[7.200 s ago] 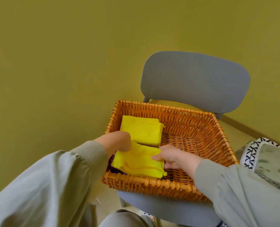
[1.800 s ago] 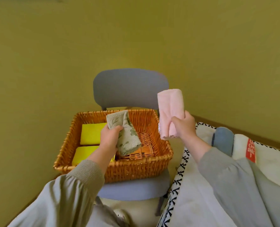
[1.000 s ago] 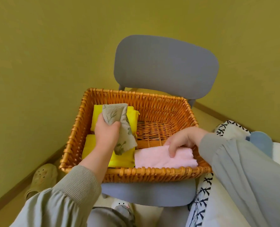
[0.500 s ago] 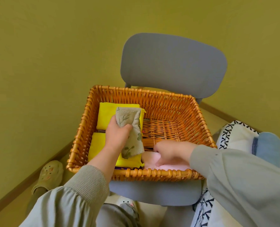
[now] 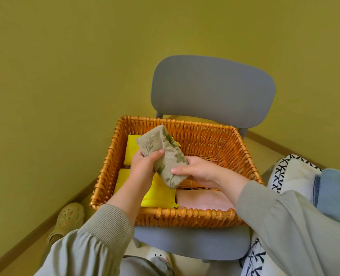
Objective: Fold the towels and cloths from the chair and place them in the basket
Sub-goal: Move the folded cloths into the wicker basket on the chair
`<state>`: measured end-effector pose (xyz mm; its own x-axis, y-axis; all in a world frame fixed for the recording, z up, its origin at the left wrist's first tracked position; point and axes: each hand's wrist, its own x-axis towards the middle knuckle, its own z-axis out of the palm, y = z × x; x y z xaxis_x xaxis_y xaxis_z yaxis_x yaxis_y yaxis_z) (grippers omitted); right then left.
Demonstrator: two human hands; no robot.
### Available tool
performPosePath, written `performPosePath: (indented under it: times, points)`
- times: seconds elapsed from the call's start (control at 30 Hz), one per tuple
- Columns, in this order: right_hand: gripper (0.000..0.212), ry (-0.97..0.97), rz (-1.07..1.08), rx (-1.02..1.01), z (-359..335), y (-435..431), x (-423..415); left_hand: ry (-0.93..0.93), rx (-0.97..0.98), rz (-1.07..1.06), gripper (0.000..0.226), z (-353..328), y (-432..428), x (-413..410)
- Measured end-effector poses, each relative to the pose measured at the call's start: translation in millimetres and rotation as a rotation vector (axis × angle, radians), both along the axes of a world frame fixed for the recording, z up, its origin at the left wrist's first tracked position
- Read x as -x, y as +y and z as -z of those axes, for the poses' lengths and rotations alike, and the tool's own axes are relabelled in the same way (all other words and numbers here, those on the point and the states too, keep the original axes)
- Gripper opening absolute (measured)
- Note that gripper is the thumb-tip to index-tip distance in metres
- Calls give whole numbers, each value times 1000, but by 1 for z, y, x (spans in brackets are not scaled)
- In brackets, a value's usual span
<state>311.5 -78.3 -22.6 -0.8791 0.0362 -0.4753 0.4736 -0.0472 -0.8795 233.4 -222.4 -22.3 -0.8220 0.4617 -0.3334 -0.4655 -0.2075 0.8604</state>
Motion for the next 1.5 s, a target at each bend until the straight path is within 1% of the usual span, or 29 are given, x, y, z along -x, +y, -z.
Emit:
performPosePath:
  times: [0.1,0.2,0.27,0.33,0.37,0.4,0.47,0.5,0.53,0.57,0.63,0.7,0.73,0.77,0.8,0.87,0.9,0.93,0.97,1.03,1.1,1.13,1.17,1.2,1.27,1.33,1.4,1.43,1.5]
  points:
    - [24,-14,38,-36,-7,7,-3,22,-8,69,48,-4,-4,1]
    - [25,-68,-56,-133,-21,25,-11,61,35,176,64,-13,-7,5]
    - [25,-113,-155,-241,-34,41,-21,69,106,231,64,-21,-5,6]
    - [22,-143,-226,-345,-44,57,-33,146,228,357,60,-28,2,5]
    - [20,-150,-221,-374,-46,64,-40,188,286,426,56,-30,8,2]
    - [18,-151,-177,-373,-45,71,-46,219,335,476,52,-30,14,-2]
    - [23,-157,-15,-244,-38,83,-58,227,426,526,51,-26,25,-8]
    - [28,-181,65,-155,-31,87,-63,230,493,551,54,-23,30,-11]
    - [30,-216,106,-113,-25,87,-67,251,585,588,60,-18,33,-14]
    - [28,-267,111,-153,-18,87,-70,282,676,638,66,-15,37,-17]
    - [23,-369,0,-444,-7,83,-74,324,813,740,72,-11,45,-26]
    - [25,-432,-174,-757,-4,76,-74,327,896,845,72,-9,51,-35]
    - [27,-451,-247,-872,-4,71,-73,344,944,903,69,-9,54,-38]
    - [28,-472,-307,-944,-3,67,-72,400,1001,959,66,-8,56,-39]
    - [30,-498,-350,-981,-1,64,-72,514,1067,994,61,-6,59,-39]
    - [34,-547,-387,-1017,6,59,-72,879,1201,932,45,-4,62,-38]
    - [35,-560,-389,-1029,11,57,-73,1030,1212,867,33,-3,65,-39]
    - [35,-559,-394,-1050,16,56,-73,1108,1172,837,22,-2,67,-40]
    - [33,-548,-404,-1075,19,54,-73,1143,1108,868,14,-1,68,-42]
    - [32,-477,-431,-1148,18,53,-72,1132,972,1052,4,4,70,-46]
    - [41,-341,-423,-1240,12,55,-72,1072,925,1196,6,8,71,-49]
    - [44,-269,-408,-1281,8,56,-72,1051,927,1219,7,11,72,-49]
    - [41,-211,-414,-1300,5,56,-72,1030,935,1222,7,15,72,-49]
    - [32,-172,-448,-1287,1,55,-72,997,944,1217,8,19,73,-49]
    - [9,-186,-576,-1173,1,52,-72,877,968,1207,10,24,73,-49]
    - [11,-247,-693,-1077,4,48,-74,753,1011,1213,15,26,74,-50]
    - [12,-297,-747,-1056,6,48,-73,643,1052,1223,14,26,75,-50]
    - [11,-305,-759,-1070,7,47,-72,612,1079,1246,12,26,76,-51]
    - [11,-310,-762,-1119,10,45,-69,626,1149,1314,8,24,76,-53]
